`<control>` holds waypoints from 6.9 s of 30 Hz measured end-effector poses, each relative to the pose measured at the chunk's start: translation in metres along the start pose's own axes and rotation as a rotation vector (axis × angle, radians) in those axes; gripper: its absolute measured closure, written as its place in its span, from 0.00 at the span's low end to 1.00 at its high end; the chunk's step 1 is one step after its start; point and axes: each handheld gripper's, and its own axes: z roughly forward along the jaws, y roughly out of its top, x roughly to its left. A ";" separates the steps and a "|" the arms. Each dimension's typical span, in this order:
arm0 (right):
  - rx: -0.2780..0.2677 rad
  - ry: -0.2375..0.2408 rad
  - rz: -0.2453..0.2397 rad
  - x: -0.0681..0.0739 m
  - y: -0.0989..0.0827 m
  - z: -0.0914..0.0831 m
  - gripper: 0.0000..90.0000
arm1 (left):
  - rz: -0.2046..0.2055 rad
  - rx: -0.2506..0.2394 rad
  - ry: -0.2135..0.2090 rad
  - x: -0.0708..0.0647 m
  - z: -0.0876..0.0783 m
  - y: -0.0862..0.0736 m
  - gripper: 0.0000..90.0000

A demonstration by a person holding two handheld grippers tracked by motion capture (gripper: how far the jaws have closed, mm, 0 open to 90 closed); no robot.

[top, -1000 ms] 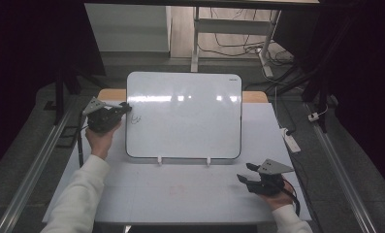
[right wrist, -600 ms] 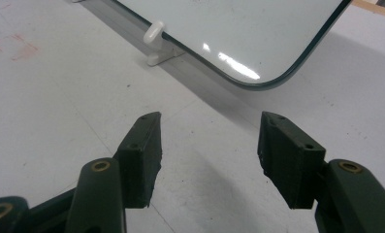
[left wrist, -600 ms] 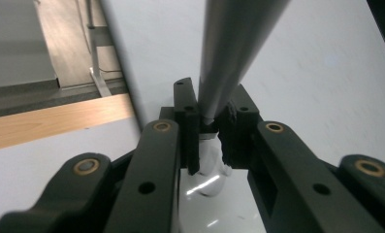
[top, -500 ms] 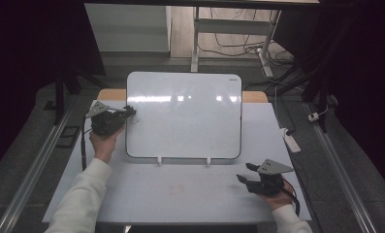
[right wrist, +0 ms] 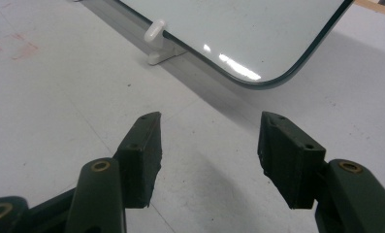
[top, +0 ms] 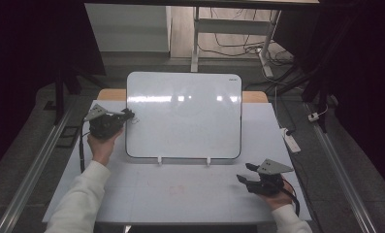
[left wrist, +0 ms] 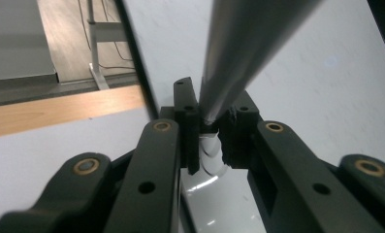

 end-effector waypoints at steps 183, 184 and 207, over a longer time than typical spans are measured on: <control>-0.092 -0.210 0.119 0.003 0.126 0.044 0.91 | 0.096 0.341 -0.121 -0.102 -0.083 -0.059 0.33; -0.077 -0.217 0.123 0.000 0.127 0.048 0.91 | 0.089 0.342 -0.111 -0.098 -0.086 -0.060 0.33; -0.040 -0.295 0.084 -0.014 0.130 0.066 0.68 | 0.073 0.343 -0.028 -0.074 -0.105 -0.069 0.34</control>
